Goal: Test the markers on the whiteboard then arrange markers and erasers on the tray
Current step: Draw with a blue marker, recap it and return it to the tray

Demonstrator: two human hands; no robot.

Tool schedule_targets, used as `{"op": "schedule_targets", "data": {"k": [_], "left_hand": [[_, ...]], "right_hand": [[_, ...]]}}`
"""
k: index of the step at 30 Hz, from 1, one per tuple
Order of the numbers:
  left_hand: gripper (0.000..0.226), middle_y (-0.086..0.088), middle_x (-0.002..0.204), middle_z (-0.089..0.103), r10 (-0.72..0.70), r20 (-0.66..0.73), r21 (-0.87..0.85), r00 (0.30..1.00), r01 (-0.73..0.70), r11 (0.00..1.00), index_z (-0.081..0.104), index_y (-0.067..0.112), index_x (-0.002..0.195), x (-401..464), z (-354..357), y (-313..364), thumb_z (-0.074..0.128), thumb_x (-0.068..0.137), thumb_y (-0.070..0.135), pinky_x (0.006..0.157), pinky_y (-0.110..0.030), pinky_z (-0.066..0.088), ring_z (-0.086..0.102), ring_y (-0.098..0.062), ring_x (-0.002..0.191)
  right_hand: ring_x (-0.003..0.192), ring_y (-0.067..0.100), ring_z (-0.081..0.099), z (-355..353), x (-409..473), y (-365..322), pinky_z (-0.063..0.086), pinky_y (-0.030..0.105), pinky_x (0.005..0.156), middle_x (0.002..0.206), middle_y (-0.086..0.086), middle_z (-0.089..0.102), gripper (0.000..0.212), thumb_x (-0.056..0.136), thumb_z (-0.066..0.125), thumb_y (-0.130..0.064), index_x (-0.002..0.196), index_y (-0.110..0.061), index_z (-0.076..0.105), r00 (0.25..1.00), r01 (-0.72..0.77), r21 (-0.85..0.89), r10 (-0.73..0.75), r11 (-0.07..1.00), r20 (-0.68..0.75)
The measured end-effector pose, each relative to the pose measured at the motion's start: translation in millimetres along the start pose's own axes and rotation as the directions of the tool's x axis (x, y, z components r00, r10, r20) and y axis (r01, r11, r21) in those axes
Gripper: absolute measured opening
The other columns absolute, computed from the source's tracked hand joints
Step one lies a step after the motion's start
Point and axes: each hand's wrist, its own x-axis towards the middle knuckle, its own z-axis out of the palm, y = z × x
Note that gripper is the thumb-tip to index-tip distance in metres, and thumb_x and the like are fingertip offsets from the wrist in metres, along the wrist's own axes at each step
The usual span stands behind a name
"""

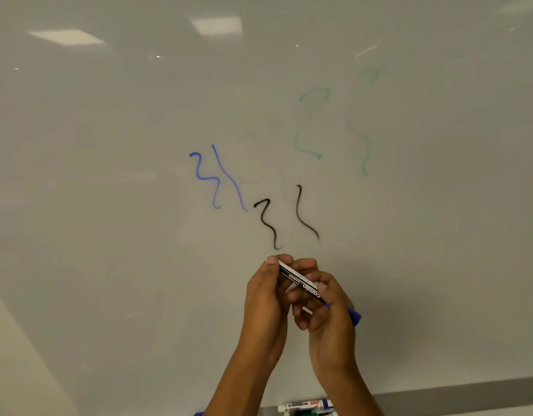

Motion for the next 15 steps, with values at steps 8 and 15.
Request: {"op": "schedule_targets", "data": {"k": [8,15], "left_hand": [[0.041,-0.007,0.105,0.076,0.1,0.15,0.356,0.984,-0.148,0.923,0.059,0.008,0.089,18,-9,16,0.031,0.103,0.035,0.059,-0.021,0.053,0.072,-0.03,0.092],[0.048,0.0,0.115,0.073,0.167,0.174,0.36,0.97,-0.221,0.906,0.064,0.014,0.121,29,11,17,0.036,0.095,0.044,0.097,-0.028,0.053,0.068,-0.012,0.109]], "right_hand": [[0.062,0.011,0.059,-22,16,-24,0.048,0.022,0.058,0.084,0.009,0.072,0.067,0.066,0.068,-0.074,0.104,-0.019,0.07,0.883,-0.184,-0.315,0.298,0.931,0.363],[0.05,0.009,0.052,8,37,-31,0.047,0.018,0.053,0.054,-0.004,0.057,0.041,0.086,0.054,-0.056,0.067,-0.02,0.06,0.995,-0.032,-0.314,0.061,0.949,0.082]]}}
